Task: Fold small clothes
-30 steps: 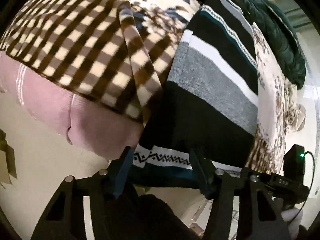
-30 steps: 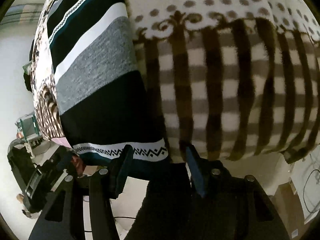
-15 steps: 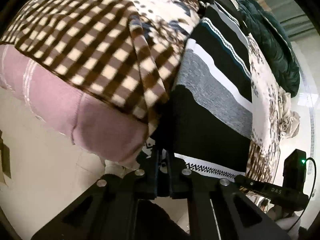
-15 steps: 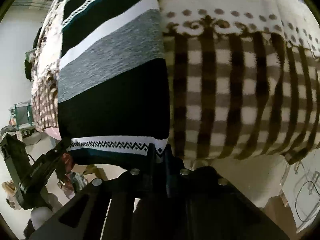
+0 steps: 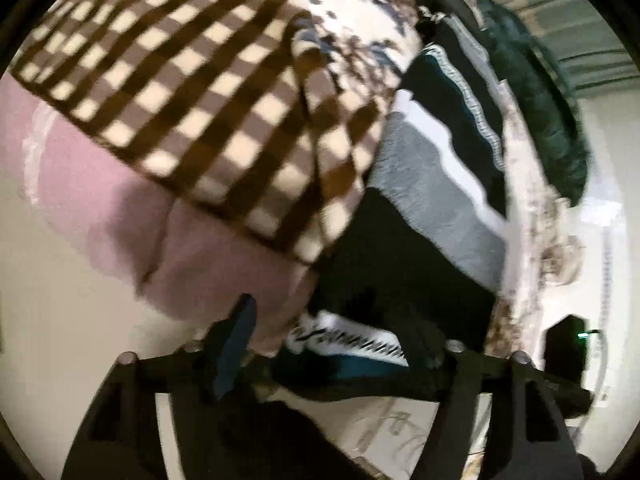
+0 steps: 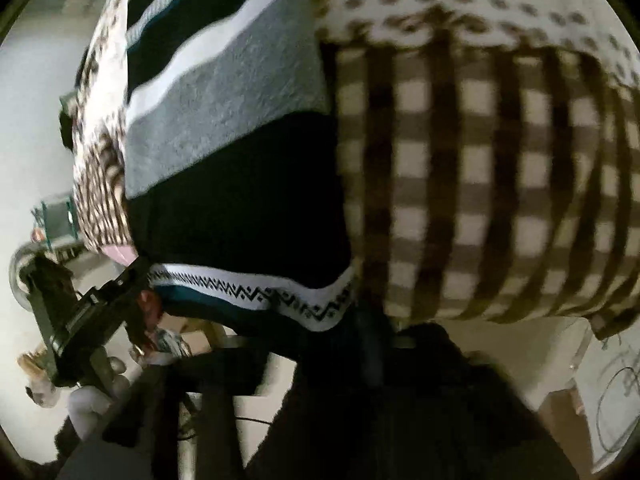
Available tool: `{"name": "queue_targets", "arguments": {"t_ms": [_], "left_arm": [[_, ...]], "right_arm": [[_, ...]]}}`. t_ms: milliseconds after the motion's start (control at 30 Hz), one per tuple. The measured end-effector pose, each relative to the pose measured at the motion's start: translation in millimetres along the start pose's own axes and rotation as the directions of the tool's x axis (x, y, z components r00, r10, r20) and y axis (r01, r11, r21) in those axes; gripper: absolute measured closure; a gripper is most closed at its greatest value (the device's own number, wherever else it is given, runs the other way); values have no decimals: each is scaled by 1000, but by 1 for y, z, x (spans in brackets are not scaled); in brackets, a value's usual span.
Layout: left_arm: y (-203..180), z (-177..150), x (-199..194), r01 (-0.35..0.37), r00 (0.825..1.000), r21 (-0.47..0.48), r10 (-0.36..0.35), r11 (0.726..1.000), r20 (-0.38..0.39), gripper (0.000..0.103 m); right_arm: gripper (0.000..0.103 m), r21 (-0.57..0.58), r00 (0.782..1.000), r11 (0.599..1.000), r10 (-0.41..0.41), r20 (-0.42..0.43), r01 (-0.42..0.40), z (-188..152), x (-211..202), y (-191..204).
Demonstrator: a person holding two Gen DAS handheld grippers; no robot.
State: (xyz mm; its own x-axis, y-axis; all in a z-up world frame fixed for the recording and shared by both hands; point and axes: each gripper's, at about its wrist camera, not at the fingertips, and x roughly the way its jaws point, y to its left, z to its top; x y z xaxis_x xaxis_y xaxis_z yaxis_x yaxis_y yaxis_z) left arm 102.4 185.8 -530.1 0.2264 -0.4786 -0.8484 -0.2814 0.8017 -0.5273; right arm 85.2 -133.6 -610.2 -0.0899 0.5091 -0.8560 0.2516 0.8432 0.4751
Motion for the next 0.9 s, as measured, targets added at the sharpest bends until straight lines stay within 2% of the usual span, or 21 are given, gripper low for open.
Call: {"name": "queue_targets", "arguments": {"t_ms": [67, 167, 233, 300, 367, 400, 433, 533, 633, 733, 900], "left_arm": [[3, 3, 15, 51, 998, 12, -51, 999, -36, 35], [5, 4, 44, 72, 990, 26, -68, 997, -126, 35], [3, 2, 53, 68, 986, 25, -64, 997, -153, 36], [-1, -1, 47, 54, 990, 43, -48, 998, -131, 51], [-9, -6, 38, 30, 993, 64, -22, 997, -117, 83], [-12, -8, 32, 26, 994, 74, -17, 997, -111, 89], [-16, -10, 25, 19, 995, 82, -11, 996, -101, 89], [-29, -12, 10, 4, 997, 81, 2, 997, -76, 91], [-39, -12, -6, 29, 999, 51, -27, 998, -44, 92], [-53, -7, -25, 82, 997, 22, -82, 996, -4, 92], [-83, 25, -59, 227, 972, -16, -225, 974, 73, 92]], "right_arm": [[48, 35, 998, 997, 64, -5, -64, 2, 3, -11], [48, 70, 990, 988, 137, -20, -135, 9, 19, -21], [48, 91, 983, 980, 181, -25, -178, 12, 29, -27], [48, 115, 977, 971, 211, -22, -208, 13, 42, -28], [54, 134, 978, 969, 209, 4, -208, 9, 44, -26], [70, 138, 978, 968, 209, 12, -209, 8, 42, -26], [83, 140, 977, 967, 212, 11, -212, 4, 40, -27], [91, 145, 975, 964, 223, 24, -224, -8, 29, -21], [93, 125, 972, 964, 230, 49, -234, -14, 9, -12], [93, 111, 959, 953, 275, 76, -282, -16, -15, -5], [93, 81, 909, 914, 382, 164, -399, -4, -69, 16]]}}
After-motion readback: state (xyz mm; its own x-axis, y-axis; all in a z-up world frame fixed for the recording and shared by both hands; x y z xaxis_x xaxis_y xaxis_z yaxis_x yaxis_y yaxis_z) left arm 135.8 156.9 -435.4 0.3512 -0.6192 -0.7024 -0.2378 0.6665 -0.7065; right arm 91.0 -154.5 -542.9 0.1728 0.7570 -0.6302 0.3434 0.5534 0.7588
